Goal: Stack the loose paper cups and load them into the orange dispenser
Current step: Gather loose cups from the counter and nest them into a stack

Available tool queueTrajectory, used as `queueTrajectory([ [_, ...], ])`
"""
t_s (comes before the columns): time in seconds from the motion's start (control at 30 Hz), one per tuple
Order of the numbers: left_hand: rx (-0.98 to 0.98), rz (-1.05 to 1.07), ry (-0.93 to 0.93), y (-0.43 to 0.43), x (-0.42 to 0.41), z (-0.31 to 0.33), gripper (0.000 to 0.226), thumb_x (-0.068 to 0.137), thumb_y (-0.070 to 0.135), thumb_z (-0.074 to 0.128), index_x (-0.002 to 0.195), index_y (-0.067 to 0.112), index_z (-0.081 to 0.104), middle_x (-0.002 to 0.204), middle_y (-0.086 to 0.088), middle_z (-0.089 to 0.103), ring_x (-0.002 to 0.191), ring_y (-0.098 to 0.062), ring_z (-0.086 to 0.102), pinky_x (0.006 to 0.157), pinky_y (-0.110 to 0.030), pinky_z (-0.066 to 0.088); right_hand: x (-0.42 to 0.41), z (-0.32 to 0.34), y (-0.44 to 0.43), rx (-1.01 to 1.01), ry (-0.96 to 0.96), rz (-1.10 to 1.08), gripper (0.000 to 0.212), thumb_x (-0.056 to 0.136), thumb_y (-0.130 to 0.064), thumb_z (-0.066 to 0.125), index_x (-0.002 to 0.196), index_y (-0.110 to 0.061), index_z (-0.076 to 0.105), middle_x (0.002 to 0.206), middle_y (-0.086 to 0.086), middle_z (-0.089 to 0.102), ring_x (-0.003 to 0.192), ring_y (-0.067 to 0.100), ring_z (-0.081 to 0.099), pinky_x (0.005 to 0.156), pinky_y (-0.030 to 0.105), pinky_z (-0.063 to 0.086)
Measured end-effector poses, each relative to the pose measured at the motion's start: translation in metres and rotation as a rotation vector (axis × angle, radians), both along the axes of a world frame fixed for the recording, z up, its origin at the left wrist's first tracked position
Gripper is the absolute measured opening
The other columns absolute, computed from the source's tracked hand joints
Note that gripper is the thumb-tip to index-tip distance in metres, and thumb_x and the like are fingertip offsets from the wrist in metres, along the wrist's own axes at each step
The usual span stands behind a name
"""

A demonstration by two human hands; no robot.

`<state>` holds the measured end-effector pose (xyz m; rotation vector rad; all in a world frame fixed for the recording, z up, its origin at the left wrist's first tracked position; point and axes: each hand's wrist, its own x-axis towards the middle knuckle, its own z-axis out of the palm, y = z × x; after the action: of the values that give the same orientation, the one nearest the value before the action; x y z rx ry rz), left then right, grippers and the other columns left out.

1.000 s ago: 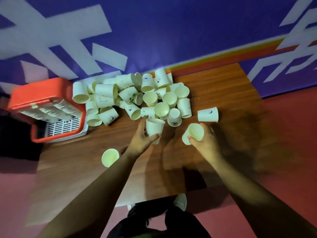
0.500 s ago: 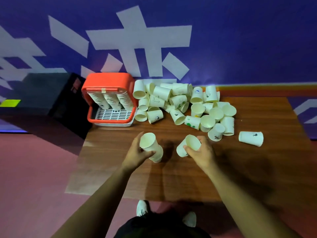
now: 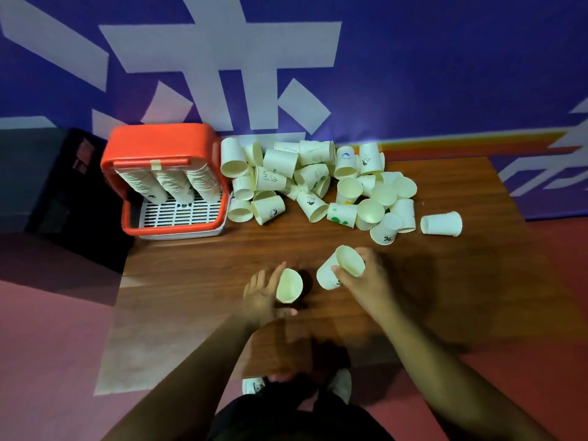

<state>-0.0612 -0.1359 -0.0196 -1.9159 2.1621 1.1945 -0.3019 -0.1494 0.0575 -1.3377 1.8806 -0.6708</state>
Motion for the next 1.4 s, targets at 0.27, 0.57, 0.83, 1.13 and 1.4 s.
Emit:
queueTrajectory([
  [0.27, 0.03, 0.411, 0.639, -0.009, 0.038, 0.025, 0.046, 0.092, 0.037, 0.068, 0.126, 0.06, 0.045, 0.146, 0.013, 0.046, 0.129, -0.005, 0.05, 0.111, -0.034, 0.043, 0.046, 0.0, 0.0, -0.003, -0.049, 0.272, 0.074, 0.071, -0.034, 0.083, 0.134, -0.031, 0.045, 0.131, -0.01, 0.043, 0.118, 0.008, 0.044, 0.097, 0.027, 0.042],
  [0.57, -0.095, -0.052, 0.401, -0.02, 0.042, 0.007, 0.077, 0.081, 0.066, 0.064, 0.145, 0.026, 0.048, 0.14, 0.006, 0.054, 0.132, -0.015, 0.047, 0.111, -0.041, 0.041, 0.073, -0.037, 0.004, -0.003, 0.121, 0.478, 0.089, 0.069, -0.034, 0.086, 0.145, -0.02, 0.043, 0.148, -0.004, 0.044, 0.136, 0.012, 0.039, 0.107, 0.016, 0.028],
  [0.83, -0.054, -0.132, 0.333, -0.028, 0.038, -0.003, 0.073, 0.082, 0.051, 0.069, 0.147, 0.025, 0.046, 0.143, 0.002, 0.049, 0.134, -0.016, 0.043, 0.114, -0.038, 0.037, 0.066, -0.058, 0.008, 0.073, 0.13, 0.509, 0.096, 0.07, -0.031, 0.085, 0.15, -0.021, 0.033, 0.157, -0.008, 0.03, 0.144, 0.008, 0.027, 0.119, 0.025, 0.021],
  [1.13, -0.177, -0.05, 0.284, -0.093, -0.021, 0.035, 0.038, 0.093, 0.036, 0.064, 0.128, 0.025, 0.056, 0.118, 0.003, 0.049, 0.115, -0.016, 0.052, 0.101, -0.037, 0.047, -0.073, -0.033, -0.028, 0.067, 0.234, 0.079, 0.059, 0.085, -0.038, 0.069, 0.137, -0.017, 0.049, 0.136, 0.008, 0.047, 0.124, 0.024, 0.052, 0.102, 0.044, 0.045],
  [1.4, -0.3, -0.066, 0.206, -0.143, -0.17, 0.054, 0.046, 0.089, 0.03, 0.069, 0.129, 0.012, 0.056, 0.128, -0.006, 0.05, 0.118, -0.021, 0.05, 0.098, -0.03, 0.041, -0.224, -0.03, -0.089, 0.081, 0.395, -0.171, 0.06, 0.086, -0.031, 0.069, 0.136, -0.007, 0.046, 0.137, 0.019, 0.042, 0.123, 0.035, 0.049, 0.099, 0.039, 0.044],
])
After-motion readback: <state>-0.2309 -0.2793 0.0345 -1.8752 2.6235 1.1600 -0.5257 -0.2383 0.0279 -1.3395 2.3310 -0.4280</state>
